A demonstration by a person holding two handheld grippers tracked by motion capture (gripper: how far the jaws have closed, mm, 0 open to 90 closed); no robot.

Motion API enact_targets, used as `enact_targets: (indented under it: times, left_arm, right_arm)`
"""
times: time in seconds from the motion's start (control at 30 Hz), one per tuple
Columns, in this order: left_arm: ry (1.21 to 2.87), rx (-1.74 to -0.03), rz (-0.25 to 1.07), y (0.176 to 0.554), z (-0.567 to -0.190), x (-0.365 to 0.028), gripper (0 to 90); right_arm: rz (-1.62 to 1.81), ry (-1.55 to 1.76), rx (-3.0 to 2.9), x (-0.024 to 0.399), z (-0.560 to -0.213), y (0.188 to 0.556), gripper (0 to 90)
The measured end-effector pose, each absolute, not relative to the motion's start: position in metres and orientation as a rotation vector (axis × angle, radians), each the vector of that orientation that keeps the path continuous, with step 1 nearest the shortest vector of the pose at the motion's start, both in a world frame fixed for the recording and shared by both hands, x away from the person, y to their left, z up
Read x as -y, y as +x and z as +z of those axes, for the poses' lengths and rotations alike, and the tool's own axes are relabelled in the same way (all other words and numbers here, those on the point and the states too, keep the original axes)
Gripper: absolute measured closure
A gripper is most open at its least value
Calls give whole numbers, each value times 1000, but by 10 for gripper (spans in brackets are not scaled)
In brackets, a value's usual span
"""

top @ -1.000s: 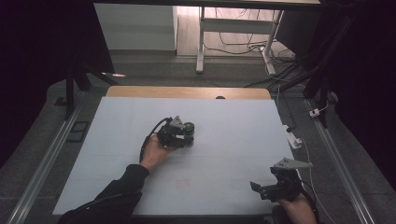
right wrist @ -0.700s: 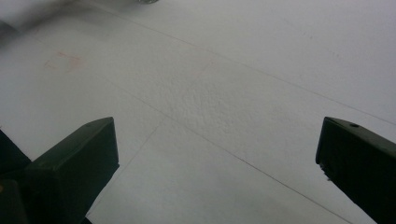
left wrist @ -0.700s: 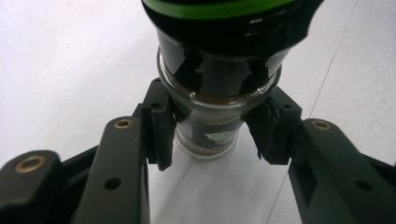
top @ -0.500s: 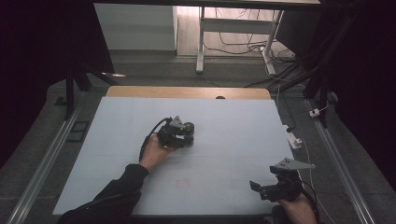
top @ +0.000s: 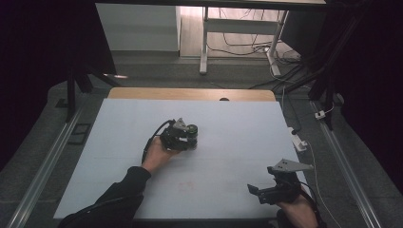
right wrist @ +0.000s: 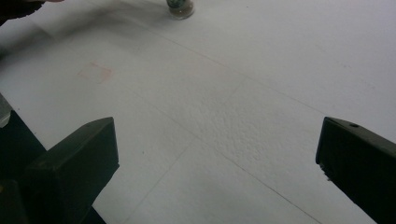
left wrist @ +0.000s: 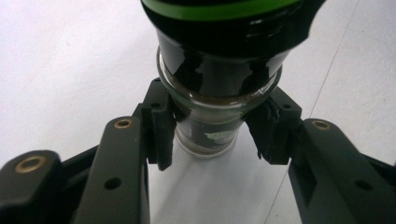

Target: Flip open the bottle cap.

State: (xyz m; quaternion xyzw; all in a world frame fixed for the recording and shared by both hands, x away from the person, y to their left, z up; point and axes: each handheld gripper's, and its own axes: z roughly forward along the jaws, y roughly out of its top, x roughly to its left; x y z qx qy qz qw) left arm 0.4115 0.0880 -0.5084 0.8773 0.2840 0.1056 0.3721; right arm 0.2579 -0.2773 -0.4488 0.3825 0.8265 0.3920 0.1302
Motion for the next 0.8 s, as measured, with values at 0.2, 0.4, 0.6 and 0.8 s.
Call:
enact_targets:
  times: [0.2, 0.4, 0.6, 0.8]
  left_arm:
    - [2250, -727, 272, 411, -508, -88, 536]
    - [2252, -725, 272, 412, -508, -88, 536]
    - [2251, -723, 274, 411, -508, -88, 536]
    - [2250, -723, 276, 411, -509, -88, 536]
  right_arm:
    - [1161, 1044, -2430, 266, -446, 261, 0]
    - [1243, 1016, -2468, 256, -443, 265, 0]
    - [1255, 974, -2473, 245, -440, 269, 0]
    - [1286, 925, -2488, 232, -441, 278, 0]
